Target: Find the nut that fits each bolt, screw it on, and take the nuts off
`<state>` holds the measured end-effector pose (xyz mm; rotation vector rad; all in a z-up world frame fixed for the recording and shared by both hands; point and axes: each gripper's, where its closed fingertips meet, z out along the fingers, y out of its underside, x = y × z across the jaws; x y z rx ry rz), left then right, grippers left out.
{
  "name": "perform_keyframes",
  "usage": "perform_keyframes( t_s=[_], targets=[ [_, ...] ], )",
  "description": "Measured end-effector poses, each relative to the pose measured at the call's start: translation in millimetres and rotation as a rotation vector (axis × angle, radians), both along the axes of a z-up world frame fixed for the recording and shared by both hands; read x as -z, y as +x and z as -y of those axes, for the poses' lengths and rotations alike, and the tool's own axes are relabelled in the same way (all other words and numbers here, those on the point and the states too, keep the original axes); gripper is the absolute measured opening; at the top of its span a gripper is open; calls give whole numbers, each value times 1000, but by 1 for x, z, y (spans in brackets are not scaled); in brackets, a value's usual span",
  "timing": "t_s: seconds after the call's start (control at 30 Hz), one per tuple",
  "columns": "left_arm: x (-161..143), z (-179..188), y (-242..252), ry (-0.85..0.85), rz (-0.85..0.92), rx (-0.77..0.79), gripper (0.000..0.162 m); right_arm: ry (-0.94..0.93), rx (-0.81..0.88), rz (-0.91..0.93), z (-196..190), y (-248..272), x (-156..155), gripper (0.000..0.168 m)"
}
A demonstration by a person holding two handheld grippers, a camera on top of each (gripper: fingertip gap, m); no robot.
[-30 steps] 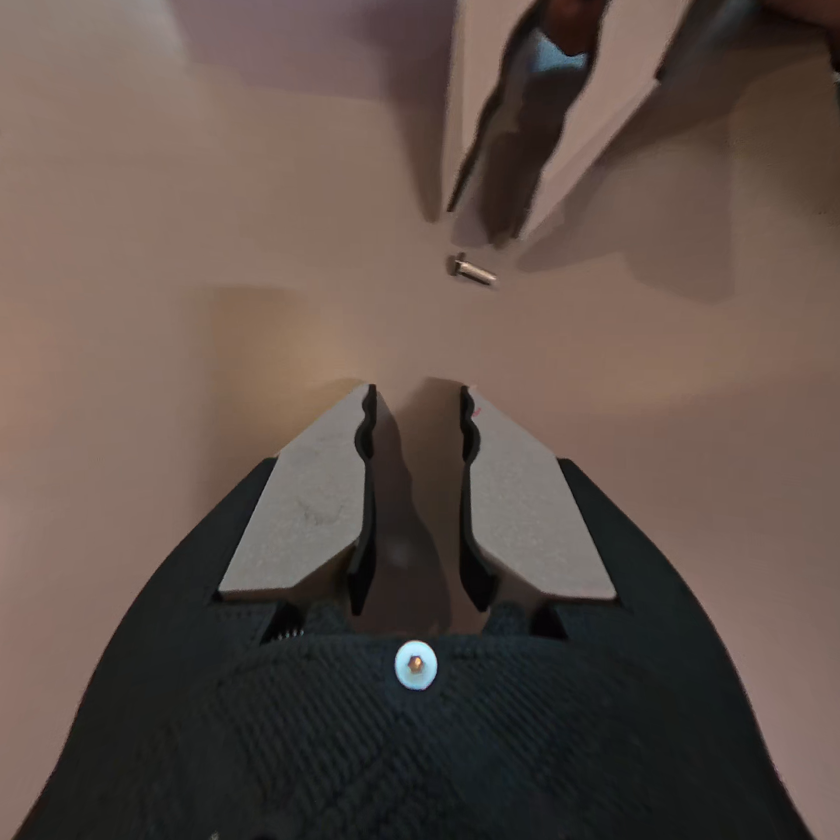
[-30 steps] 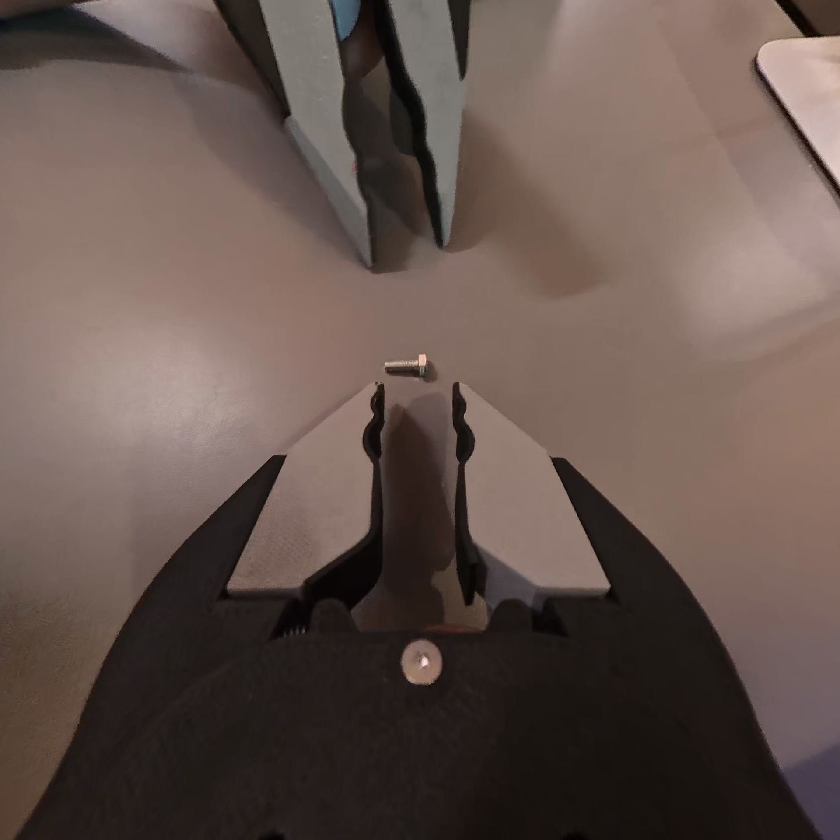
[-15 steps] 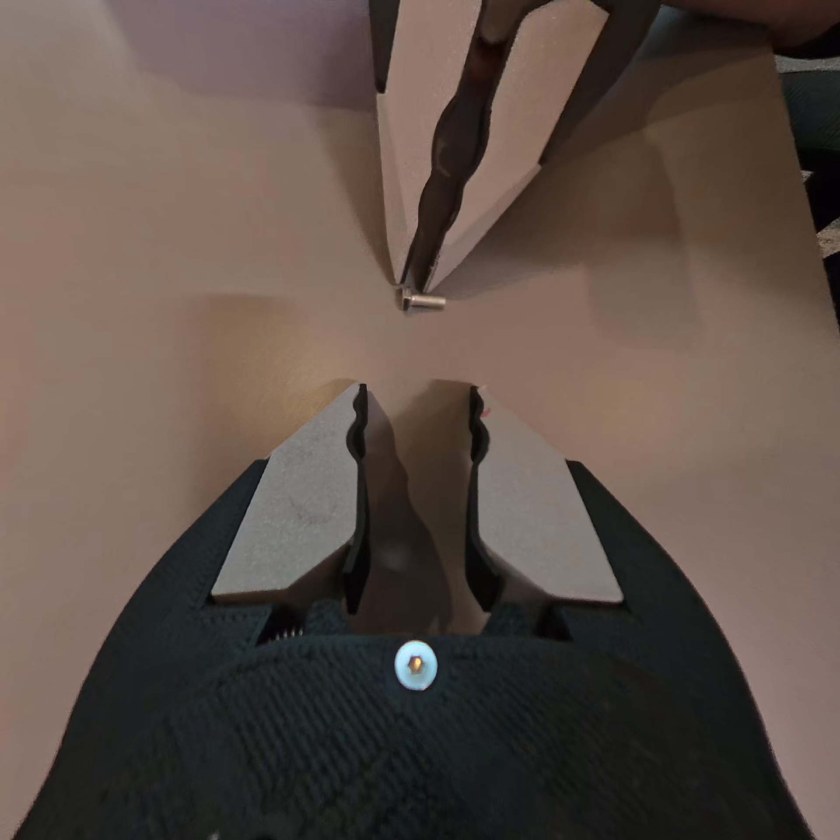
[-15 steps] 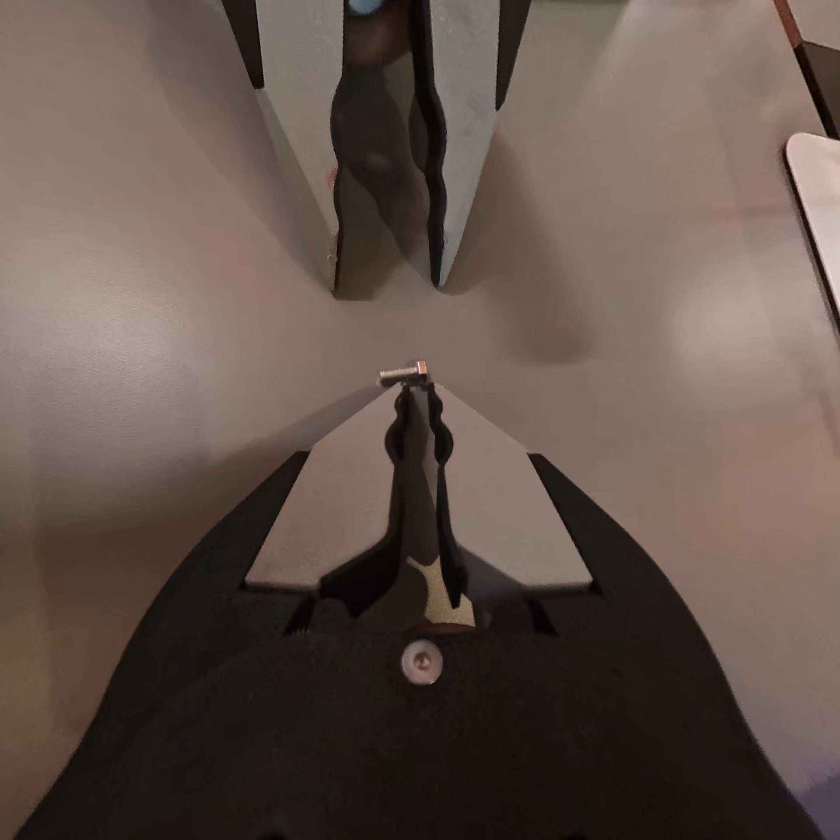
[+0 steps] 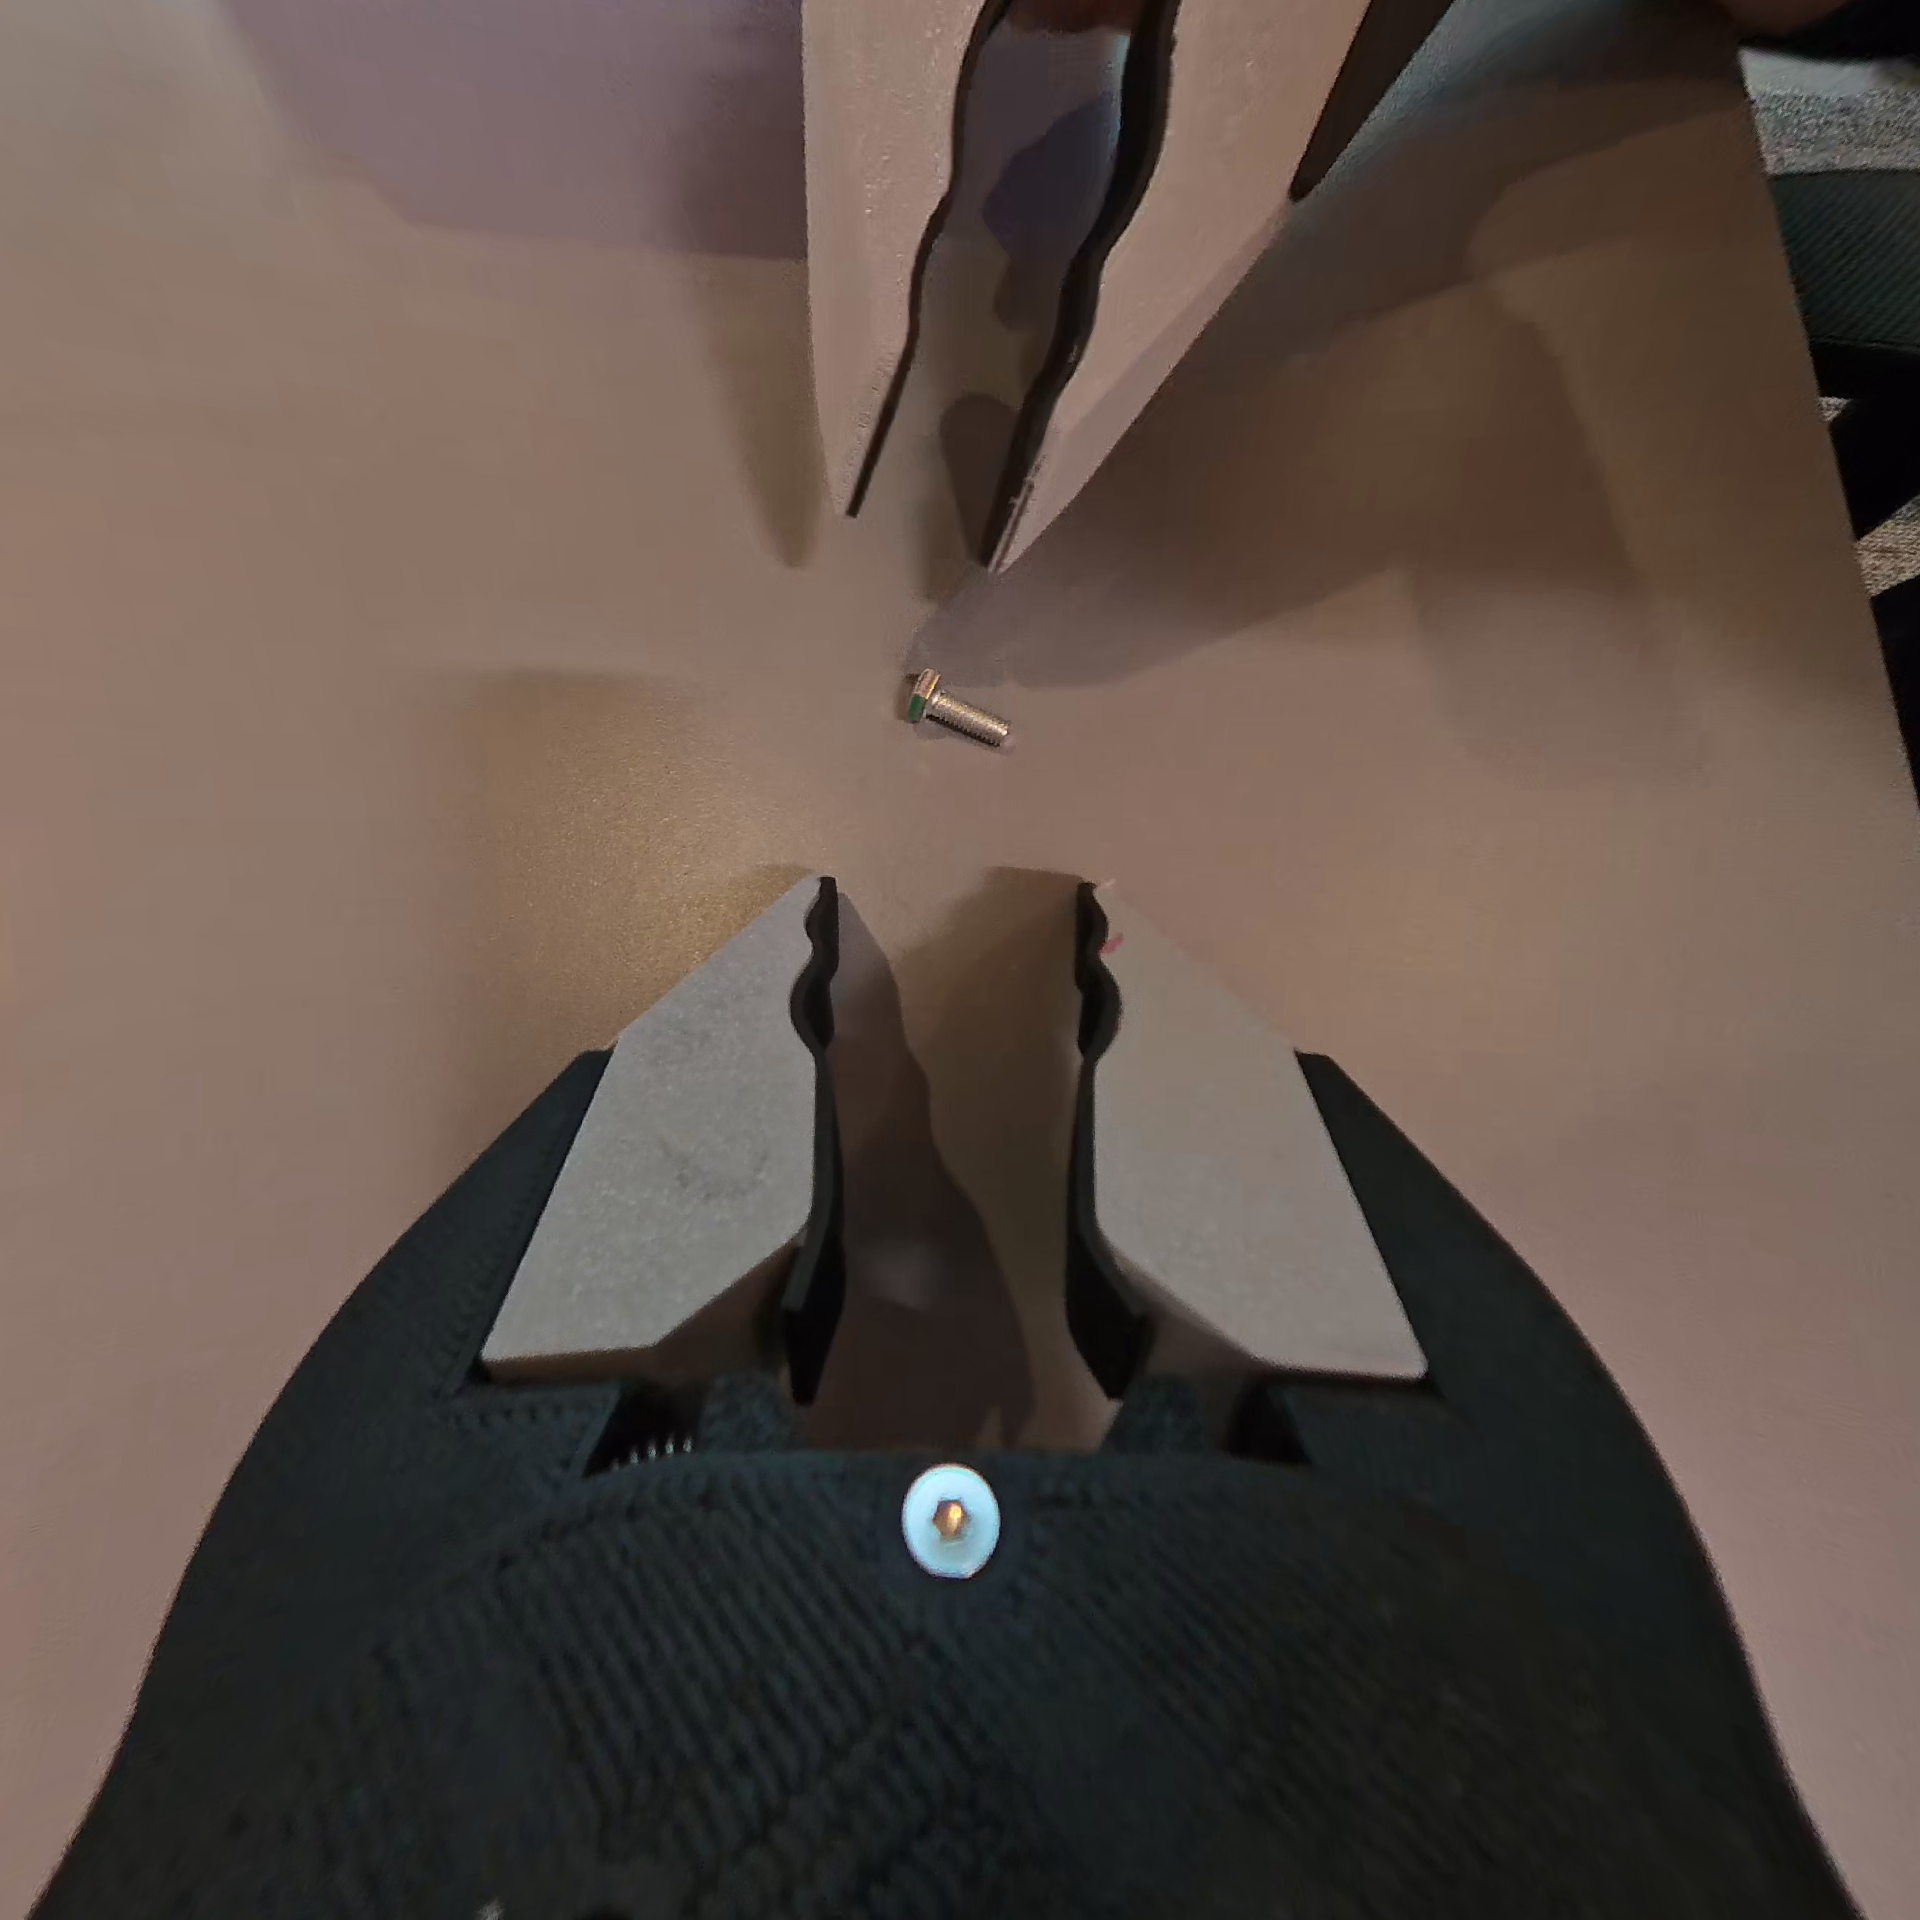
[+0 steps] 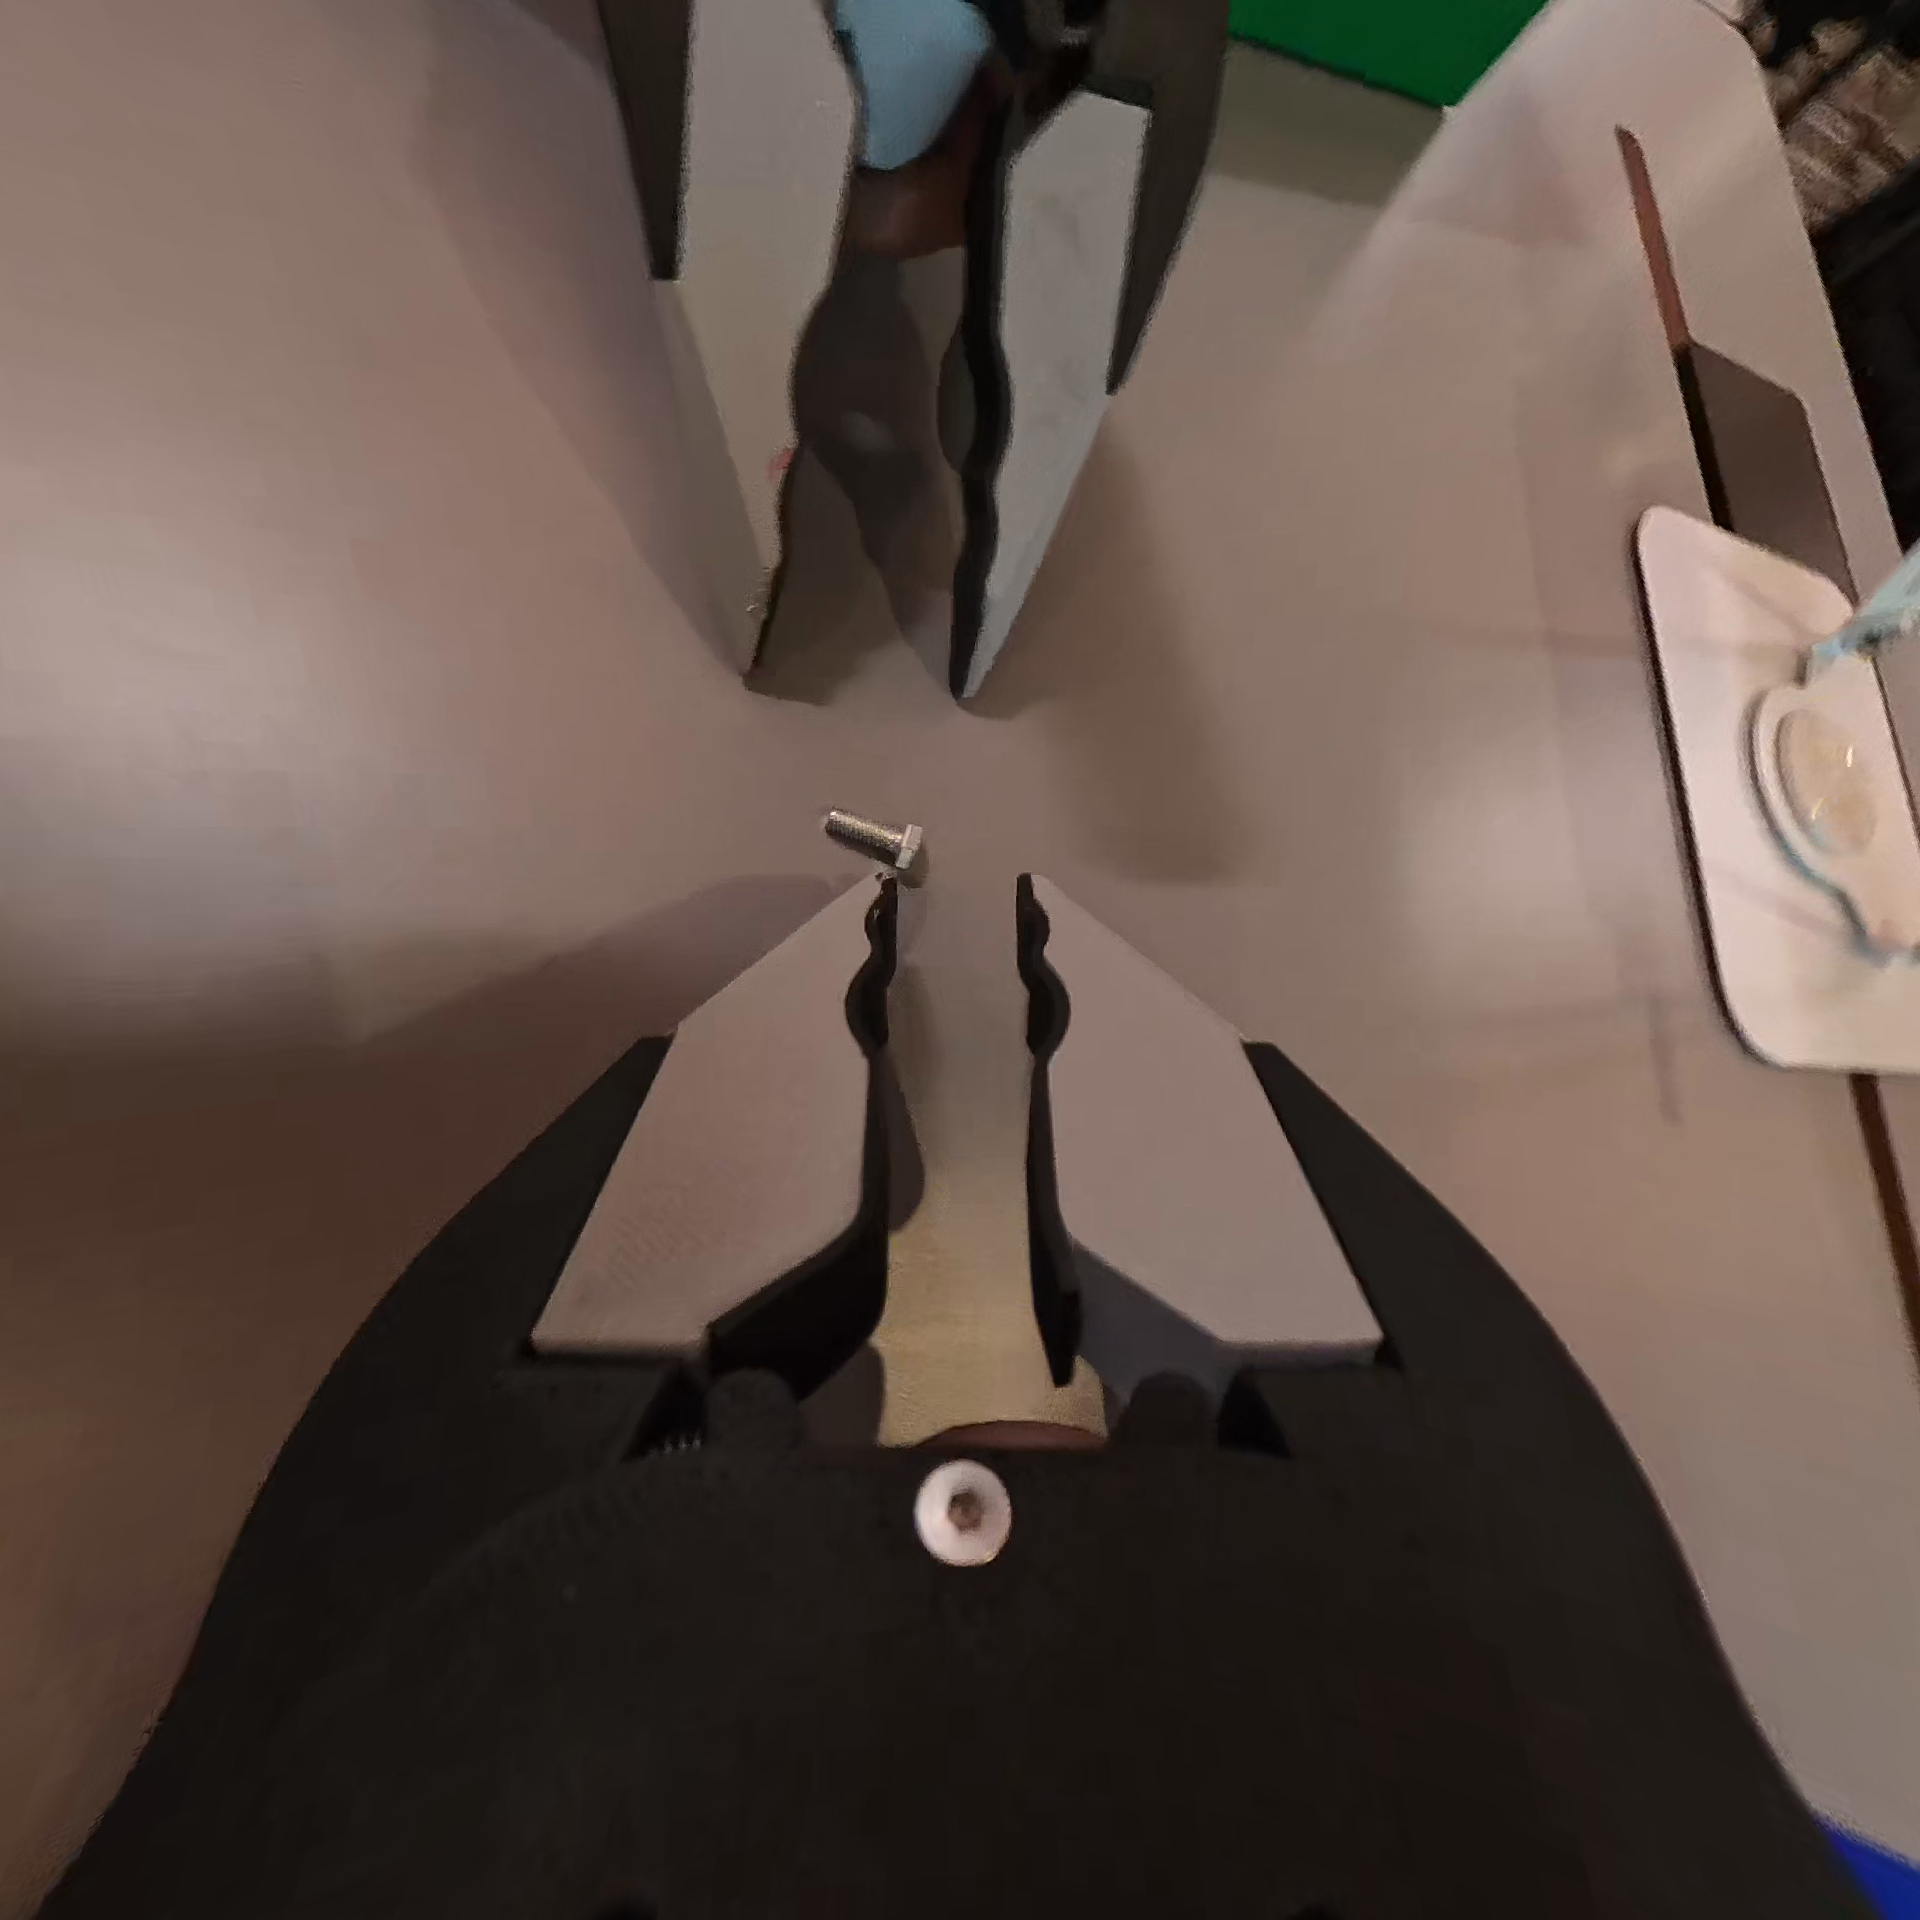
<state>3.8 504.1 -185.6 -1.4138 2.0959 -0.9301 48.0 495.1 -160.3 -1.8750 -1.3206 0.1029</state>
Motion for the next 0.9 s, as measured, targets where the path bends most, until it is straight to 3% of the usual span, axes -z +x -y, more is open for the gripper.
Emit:
perform_keyframes(
  t_s=[0.23,0.47,0.63,0.9],
  targets=[
    [0,1,-1,-1,-1,8,46,-91,-196,172,-5,-14,-3,24],
    [-1,1,-4,-30,-8,11,48,-194,-268,308,-2,-20,26,13],
    [0,0,-5,-8,-7,11,46,-140,-148,235,-17,-14,26,7],
    [-14,-18,6,22,94,-77,36,-199,72,-193,-26,-18,9,7]
  ],
)
